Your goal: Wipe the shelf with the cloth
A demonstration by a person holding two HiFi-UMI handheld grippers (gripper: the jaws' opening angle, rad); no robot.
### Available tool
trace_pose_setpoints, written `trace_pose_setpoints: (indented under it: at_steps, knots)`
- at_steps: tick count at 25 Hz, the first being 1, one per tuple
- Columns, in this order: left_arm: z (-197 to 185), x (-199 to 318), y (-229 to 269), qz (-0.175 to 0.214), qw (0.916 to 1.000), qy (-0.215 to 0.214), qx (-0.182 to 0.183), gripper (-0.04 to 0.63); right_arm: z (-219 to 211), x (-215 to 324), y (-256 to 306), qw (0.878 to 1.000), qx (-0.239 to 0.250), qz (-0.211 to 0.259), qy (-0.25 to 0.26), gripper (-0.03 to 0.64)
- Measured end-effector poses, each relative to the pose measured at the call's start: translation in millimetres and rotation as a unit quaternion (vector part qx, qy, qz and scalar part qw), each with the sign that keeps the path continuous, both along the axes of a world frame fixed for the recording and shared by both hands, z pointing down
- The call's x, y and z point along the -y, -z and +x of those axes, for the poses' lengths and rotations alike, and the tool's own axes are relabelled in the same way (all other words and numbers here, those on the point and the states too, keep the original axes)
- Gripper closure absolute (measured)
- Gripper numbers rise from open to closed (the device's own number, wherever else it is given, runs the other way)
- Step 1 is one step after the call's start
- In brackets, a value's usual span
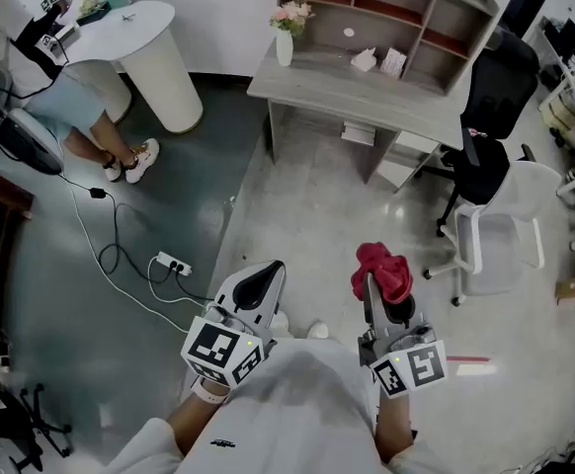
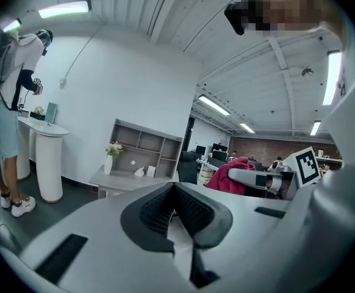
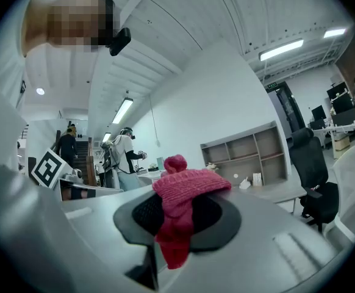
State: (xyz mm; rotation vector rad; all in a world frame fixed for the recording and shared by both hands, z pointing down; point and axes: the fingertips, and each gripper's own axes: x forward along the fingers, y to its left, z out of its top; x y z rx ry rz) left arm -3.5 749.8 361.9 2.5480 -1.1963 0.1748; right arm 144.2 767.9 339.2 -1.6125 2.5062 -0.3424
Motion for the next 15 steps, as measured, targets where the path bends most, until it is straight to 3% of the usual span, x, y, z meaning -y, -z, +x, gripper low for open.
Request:
trace_pose_setpoints:
  at_steps: [8,15]
  knots:
    - [-23.0,4.1,2.4,0.006,0.9999,0.007,-0.006,0.595,-15.4,11.5,10.1,1.000,0.020,0.022,-0.010,0.535]
    - [-77.2,13.0,-10.5,-0.003,0.9994,0.032,-0.008,0.595,-48.3,19.7,11.0,0.998,0.035,0.032,-0.028,0.535]
